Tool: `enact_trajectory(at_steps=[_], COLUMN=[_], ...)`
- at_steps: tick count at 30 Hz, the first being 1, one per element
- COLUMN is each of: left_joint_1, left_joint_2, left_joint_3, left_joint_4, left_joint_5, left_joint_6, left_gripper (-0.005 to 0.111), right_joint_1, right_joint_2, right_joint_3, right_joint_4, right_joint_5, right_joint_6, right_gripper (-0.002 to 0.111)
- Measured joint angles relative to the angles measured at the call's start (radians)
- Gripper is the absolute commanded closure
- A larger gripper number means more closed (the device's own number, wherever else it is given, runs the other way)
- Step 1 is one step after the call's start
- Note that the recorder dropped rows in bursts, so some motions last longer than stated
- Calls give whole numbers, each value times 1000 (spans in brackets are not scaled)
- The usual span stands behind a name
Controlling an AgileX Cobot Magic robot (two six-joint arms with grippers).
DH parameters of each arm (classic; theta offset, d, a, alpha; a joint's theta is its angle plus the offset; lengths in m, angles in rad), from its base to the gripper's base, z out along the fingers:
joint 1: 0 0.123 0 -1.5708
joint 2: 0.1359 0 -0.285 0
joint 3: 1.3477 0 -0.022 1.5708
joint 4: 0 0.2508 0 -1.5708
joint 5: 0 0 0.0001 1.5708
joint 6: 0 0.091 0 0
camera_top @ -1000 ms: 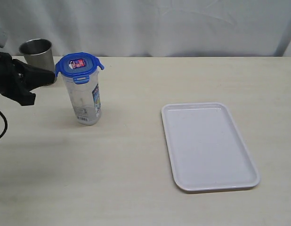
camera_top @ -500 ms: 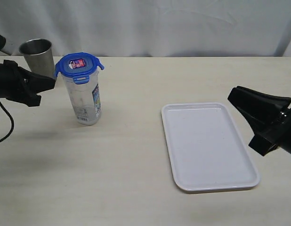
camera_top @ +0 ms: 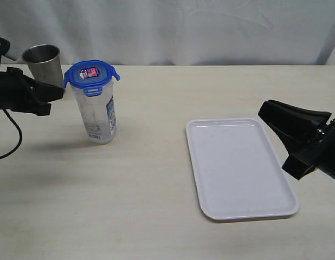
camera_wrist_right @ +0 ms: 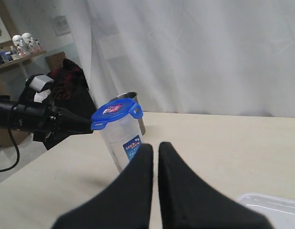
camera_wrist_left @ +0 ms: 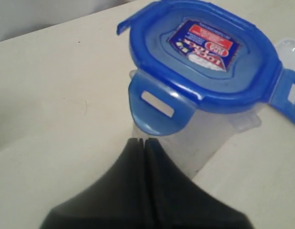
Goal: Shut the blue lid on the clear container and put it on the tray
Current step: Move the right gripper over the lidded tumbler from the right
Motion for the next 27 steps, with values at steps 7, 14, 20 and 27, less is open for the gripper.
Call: enact_trajectory(at_steps=[7, 14, 20, 27], left_joint_1=[0, 0, 0, 0], left_joint_2=[0, 0, 0, 2], left_joint_3=[-7, -7, -7, -4], left_joint_4=[-12, -10, 7, 87], left_joint_5=[-14, -20, -23, -17], left_joint_6=[0, 0, 0, 0], left_gripper=[107, 107, 107, 107], right_joint_1=[0, 0, 86, 166], right_joint_2=[61, 284, 503, 768], right_joint_3=[-138, -459, -703, -1074], right_joint_4=[-178, -457, -510, -658], right_joint_5=[135, 172, 172, 273], right_joint_6=[167, 446, 391, 477], right_gripper=[104, 104, 104, 104])
